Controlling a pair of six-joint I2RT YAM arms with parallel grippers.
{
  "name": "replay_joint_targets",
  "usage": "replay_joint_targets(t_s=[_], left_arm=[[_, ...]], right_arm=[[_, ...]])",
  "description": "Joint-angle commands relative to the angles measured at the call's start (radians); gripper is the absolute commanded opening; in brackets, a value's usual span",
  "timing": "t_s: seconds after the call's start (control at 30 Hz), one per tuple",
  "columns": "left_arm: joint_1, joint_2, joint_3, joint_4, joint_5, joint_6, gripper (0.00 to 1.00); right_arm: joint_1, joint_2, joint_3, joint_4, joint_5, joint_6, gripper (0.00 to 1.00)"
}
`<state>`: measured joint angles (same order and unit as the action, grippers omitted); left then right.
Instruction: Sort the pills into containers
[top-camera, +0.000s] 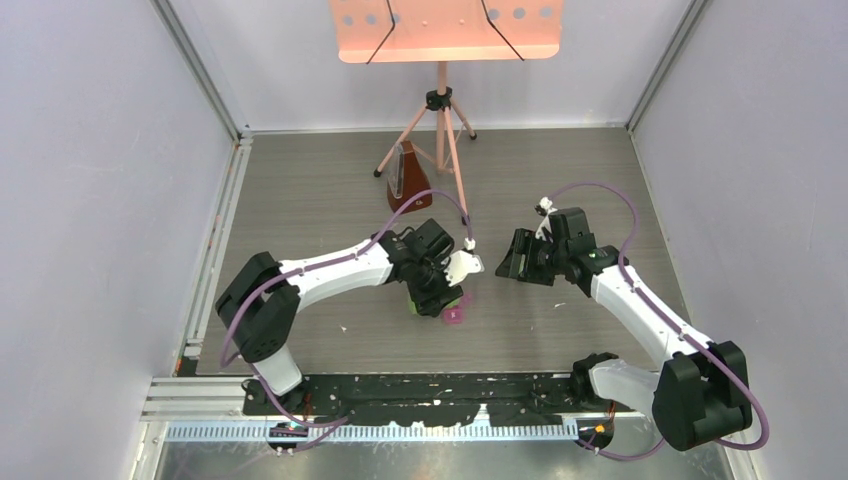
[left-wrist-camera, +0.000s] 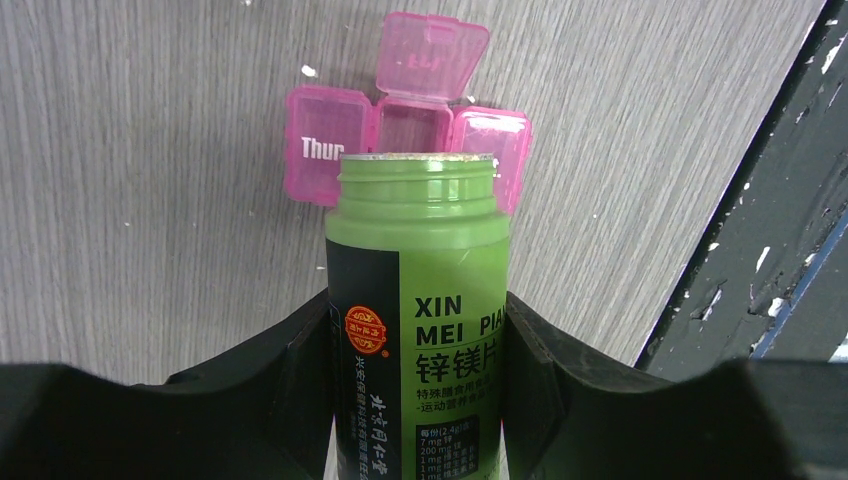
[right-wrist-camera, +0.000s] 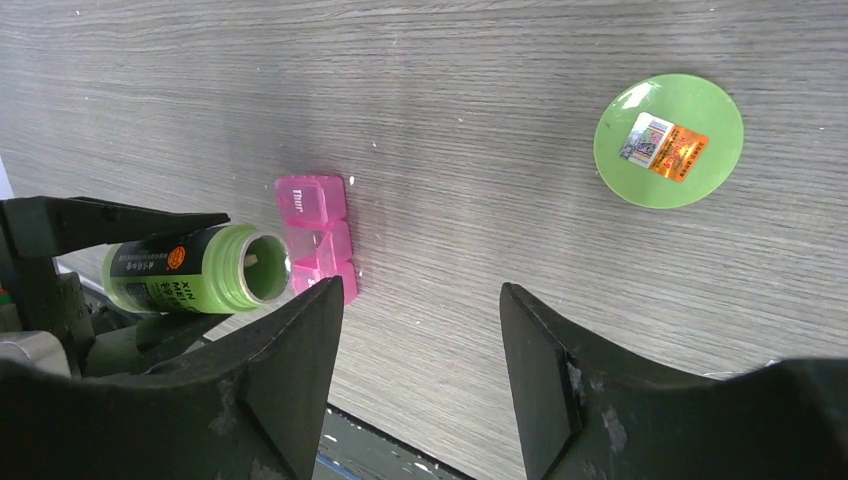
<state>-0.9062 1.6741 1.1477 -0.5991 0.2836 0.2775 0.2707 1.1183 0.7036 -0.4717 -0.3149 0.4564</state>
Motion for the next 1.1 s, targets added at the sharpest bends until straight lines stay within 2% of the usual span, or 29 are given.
replay_joint_targets(t_s=[0.0,0.4,1.07], left_arm=[[-0.025,0.002,0.025,-0.044,-0.03,-0.015,0.0],[-0.046,0.04,0.078,-0.068,-0.134,-0.033,0.0],[-0.085,0.092,0.145,-0.142,-0.182,-0.023,0.0]], right_arm=[[-0.01,-0.011,-0.006,0.041,0.001,0.006,0.65],[-0.018,0.008,-0.072,0.104,-0.01,0.032,0.65],[-0.042,-0.012,-0.106,0.111,-0.022,0.028,0.65]])
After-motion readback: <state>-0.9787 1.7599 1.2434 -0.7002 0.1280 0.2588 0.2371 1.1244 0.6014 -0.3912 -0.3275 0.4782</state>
